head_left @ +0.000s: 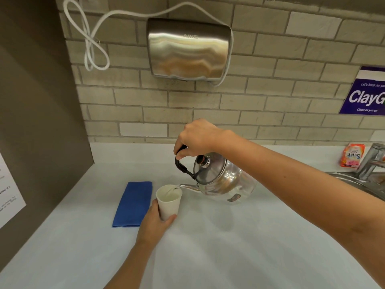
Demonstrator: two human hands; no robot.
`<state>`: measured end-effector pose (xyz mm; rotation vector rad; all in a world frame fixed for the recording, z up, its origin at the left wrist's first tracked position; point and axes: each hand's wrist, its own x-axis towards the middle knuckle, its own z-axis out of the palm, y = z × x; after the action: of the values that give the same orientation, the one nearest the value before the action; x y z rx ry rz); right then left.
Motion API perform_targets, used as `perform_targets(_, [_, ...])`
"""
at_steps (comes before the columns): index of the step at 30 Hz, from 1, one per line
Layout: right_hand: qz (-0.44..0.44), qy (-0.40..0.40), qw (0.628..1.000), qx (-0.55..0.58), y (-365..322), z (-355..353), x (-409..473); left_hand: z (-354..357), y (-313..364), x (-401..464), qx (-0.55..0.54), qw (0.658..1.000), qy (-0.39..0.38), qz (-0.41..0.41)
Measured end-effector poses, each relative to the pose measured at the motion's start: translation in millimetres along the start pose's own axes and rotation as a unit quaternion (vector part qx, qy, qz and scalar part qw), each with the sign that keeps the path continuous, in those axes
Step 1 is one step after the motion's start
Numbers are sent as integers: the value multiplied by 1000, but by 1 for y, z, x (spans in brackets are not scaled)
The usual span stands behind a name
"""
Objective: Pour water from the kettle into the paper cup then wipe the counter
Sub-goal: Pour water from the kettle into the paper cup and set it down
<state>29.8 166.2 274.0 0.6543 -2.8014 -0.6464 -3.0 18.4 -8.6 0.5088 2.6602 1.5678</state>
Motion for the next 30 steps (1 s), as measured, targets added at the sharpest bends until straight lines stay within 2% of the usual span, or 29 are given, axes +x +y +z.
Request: perform_targets(30, [-5,6,1000,-4,-4,2,3,2,-2,2,14,1000,-3,-14])
